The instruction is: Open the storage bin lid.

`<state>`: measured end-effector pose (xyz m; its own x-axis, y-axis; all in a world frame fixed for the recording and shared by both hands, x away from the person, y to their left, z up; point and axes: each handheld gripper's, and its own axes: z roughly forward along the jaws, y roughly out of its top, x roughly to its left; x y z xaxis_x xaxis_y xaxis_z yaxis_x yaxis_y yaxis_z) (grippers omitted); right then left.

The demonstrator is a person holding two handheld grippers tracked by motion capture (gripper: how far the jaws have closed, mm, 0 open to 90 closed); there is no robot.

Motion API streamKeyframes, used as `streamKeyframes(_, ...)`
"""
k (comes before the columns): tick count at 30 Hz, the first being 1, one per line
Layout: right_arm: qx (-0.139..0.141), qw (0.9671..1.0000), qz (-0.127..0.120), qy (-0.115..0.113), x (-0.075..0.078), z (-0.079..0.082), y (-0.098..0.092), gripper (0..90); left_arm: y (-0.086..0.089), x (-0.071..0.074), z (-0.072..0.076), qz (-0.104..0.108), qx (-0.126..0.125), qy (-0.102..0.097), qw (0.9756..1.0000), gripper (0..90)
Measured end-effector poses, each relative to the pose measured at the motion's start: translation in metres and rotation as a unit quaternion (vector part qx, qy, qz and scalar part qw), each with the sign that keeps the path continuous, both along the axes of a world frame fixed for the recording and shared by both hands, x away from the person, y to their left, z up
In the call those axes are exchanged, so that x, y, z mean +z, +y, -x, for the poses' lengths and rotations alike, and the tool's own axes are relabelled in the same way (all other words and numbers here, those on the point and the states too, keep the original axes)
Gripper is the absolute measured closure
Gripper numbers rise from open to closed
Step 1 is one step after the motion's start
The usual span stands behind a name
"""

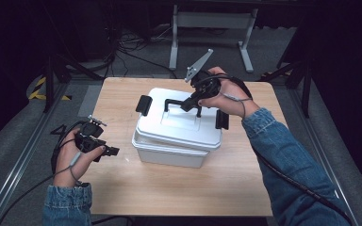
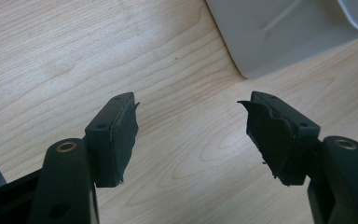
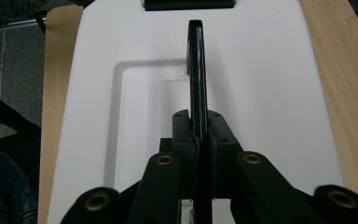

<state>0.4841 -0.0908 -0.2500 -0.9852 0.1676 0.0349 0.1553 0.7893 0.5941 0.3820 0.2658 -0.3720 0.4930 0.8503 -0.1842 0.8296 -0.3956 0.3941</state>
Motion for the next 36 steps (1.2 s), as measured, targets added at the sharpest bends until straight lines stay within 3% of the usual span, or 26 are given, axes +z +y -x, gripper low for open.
streamKeyframes(19,-0.069,0.9975,-0.016,-0.003,0.014,-0.003,-0.08,84.2,-0.003,-0.001,-0.001,-0.004,-0.002,0.002,1.0,34.4)
streamKeyframes(33,-0.131,0.9911,-0.024,0.002,0.015,-0.005,-0.141,84.3,-0.002,-0.002,-0.001,-0.006,-0.003,0.005,1.0,34.3)
streamKeyframes(36,-0.152,0.988,-0.026,0.006,0.011,-0.007,-0.161,84.2,-0.002,-0.002,-0.001,-0.005,-0.003,0.006,1.0,34.3)
